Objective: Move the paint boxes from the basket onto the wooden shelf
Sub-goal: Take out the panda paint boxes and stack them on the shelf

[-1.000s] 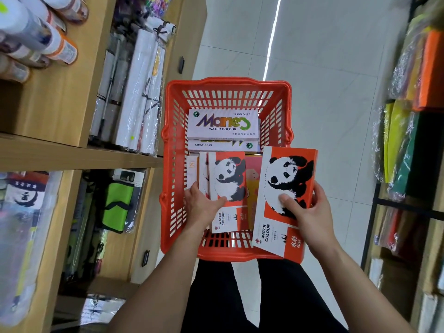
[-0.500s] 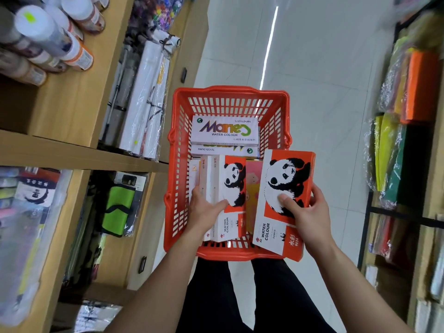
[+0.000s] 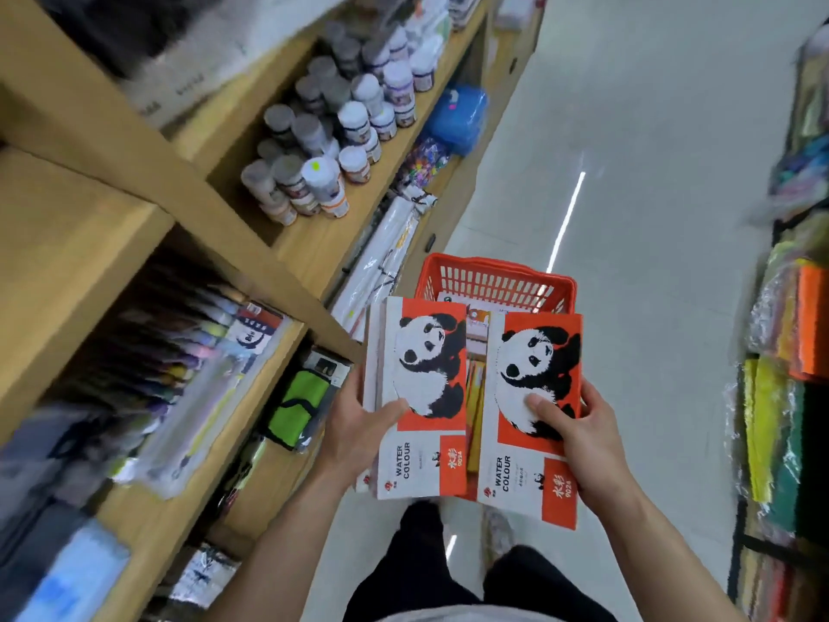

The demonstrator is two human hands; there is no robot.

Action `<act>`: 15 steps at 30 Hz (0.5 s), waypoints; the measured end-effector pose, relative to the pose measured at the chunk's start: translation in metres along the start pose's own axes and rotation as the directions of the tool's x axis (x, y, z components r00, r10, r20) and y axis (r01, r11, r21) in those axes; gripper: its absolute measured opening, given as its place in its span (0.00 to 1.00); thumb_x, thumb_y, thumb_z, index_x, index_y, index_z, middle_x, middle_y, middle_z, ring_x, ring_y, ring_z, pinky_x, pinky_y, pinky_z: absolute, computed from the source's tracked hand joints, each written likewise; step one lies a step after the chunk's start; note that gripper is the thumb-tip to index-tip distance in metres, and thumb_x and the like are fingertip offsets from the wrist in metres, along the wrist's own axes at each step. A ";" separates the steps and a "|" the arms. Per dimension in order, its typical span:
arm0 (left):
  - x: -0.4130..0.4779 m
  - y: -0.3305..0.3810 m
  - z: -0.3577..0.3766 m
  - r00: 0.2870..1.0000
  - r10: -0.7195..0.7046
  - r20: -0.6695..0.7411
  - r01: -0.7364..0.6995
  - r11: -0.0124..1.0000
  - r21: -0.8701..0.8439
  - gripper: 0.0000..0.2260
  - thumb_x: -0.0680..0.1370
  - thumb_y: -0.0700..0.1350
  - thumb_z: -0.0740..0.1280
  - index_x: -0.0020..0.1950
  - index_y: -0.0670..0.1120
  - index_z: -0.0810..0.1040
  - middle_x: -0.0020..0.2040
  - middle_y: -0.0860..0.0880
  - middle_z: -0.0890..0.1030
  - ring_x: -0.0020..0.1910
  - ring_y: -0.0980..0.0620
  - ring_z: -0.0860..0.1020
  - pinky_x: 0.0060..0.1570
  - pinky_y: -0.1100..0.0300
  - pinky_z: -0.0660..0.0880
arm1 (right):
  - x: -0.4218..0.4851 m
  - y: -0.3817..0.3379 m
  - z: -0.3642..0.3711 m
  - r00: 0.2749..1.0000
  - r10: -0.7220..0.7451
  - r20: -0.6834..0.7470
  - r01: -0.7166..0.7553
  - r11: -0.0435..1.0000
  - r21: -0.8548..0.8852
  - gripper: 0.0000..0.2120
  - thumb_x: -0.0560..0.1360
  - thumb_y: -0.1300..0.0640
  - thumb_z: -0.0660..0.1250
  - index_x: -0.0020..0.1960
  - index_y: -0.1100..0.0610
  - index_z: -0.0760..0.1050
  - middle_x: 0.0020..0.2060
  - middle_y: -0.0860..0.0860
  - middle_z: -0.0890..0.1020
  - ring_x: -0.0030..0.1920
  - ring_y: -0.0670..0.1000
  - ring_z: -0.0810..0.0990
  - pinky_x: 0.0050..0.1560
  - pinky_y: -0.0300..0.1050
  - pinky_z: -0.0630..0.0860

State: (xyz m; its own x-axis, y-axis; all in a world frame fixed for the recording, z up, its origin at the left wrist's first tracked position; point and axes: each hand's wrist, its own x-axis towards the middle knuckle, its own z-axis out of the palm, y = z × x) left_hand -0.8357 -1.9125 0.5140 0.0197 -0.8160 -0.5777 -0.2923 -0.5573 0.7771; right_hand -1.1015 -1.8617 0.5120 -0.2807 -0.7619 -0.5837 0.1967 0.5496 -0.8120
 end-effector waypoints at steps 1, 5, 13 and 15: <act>-0.016 0.007 -0.006 0.999 0.014 -0.043 -0.015 0.999 -0.033 0.20 0.73 0.46 0.75 0.62 0.56 0.75 0.50 0.49 0.87 0.43 0.51 0.87 0.40 0.55 0.83 | -0.004 -0.009 0.004 0.999 -0.016 0.045 0.017 1.000 -0.005 0.18 0.75 0.61 0.75 0.63 0.52 0.77 0.50 0.53 0.89 0.44 0.57 0.90 0.44 0.52 0.84; -0.086 0.029 -0.034 0.969 0.091 -0.228 -0.123 0.984 -0.131 0.21 0.70 0.46 0.75 0.61 0.60 0.76 0.50 0.55 0.88 0.45 0.50 0.88 0.46 0.48 0.83 | -0.027 -0.055 0.025 0.965 -0.110 0.237 0.121 0.992 -0.030 0.20 0.74 0.60 0.77 0.64 0.50 0.77 0.51 0.52 0.90 0.45 0.57 0.90 0.48 0.54 0.84; -0.216 0.052 -0.122 0.797 0.147 -0.586 -0.337 0.913 -0.229 0.30 0.64 0.51 0.76 0.65 0.55 0.76 0.53 0.51 0.87 0.46 0.47 0.87 0.43 0.49 0.82 | -0.096 -0.155 0.125 0.784 -0.297 0.546 0.340 0.940 0.022 0.17 0.74 0.64 0.76 0.61 0.55 0.80 0.50 0.51 0.90 0.44 0.52 0.90 0.40 0.41 0.82; -0.239 0.052 -0.147 0.743 0.142 -0.654 -0.377 0.896 -0.234 0.27 0.63 0.52 0.78 0.61 0.53 0.78 0.50 0.50 0.88 0.43 0.48 0.87 0.38 0.53 0.81 | -0.112 -0.173 0.164 0.738 -0.328 0.589 0.386 0.922 0.030 0.17 0.73 0.64 0.77 0.61 0.55 0.80 0.47 0.49 0.90 0.42 0.49 0.89 0.40 0.41 0.82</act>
State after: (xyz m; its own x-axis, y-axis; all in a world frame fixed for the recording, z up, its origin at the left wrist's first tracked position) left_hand -0.7152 -1.7692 0.7291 0.5983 -0.7859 -0.1564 -0.0453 -0.2280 0.9726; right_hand -0.9503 -1.9271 0.7172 0.2818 -0.9449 -0.1668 0.1014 0.2022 -0.9741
